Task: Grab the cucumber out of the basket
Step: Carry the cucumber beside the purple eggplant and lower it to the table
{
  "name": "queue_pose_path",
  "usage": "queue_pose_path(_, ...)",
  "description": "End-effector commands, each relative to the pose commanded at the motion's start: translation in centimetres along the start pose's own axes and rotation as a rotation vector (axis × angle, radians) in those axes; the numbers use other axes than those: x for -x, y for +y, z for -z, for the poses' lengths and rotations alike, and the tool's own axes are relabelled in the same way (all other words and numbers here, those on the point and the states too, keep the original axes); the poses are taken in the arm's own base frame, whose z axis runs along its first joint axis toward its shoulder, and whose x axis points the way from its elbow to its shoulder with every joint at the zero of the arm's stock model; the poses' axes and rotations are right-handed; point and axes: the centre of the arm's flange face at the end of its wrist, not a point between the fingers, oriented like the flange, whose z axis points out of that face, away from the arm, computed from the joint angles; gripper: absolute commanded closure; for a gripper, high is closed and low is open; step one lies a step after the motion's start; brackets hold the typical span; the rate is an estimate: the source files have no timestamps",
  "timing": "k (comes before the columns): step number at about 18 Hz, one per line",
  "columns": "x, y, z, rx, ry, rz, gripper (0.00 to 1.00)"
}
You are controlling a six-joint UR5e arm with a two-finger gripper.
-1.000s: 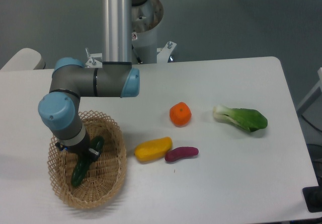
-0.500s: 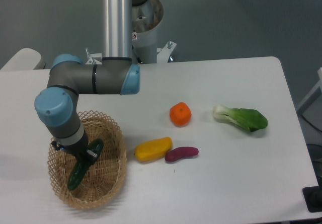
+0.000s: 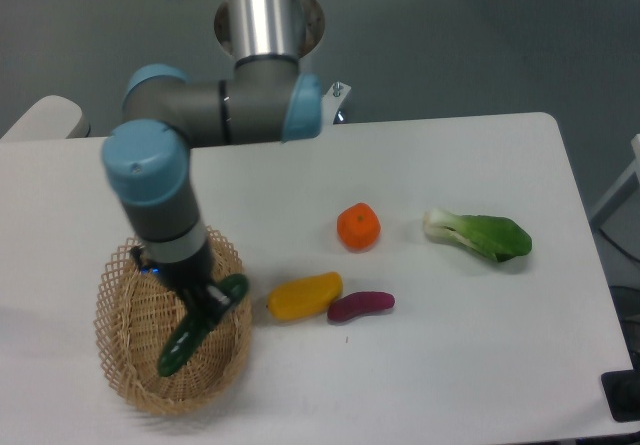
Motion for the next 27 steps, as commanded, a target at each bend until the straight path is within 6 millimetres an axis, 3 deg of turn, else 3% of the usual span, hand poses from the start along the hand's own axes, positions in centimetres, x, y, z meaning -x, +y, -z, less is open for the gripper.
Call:
queue_pose_path(7, 8.4, 9.1, 1.4, 0.013, -0.004, -0.156, 0.71)
queue_pose_path(12, 11.4, 13.8, 1.6, 0.003, 0.028, -0.235, 0.71)
queue_pose_path(27, 11.9, 14.3, 1.2, 0.004, 0.035, -0.26, 0.71)
